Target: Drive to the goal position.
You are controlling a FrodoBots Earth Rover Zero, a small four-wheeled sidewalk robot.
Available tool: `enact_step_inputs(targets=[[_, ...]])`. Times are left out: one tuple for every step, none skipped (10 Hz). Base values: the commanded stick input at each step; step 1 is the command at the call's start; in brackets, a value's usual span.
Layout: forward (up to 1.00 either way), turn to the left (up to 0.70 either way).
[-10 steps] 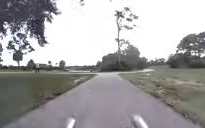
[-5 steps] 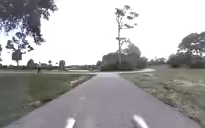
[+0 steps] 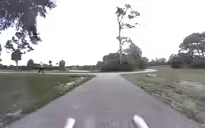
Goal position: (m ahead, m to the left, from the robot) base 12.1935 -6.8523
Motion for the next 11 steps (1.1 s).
enact_step_inputs(targets=[[0.85,0.00],[0.85,0.00],[0.85,0.00],[0.85,0.00],[0.85,0.00],[0.85,0.00],[0.85,-0.11],[0.85,-0.28],[0.85,-0.34],[0.85,0.00],[0.85,-0.14]])
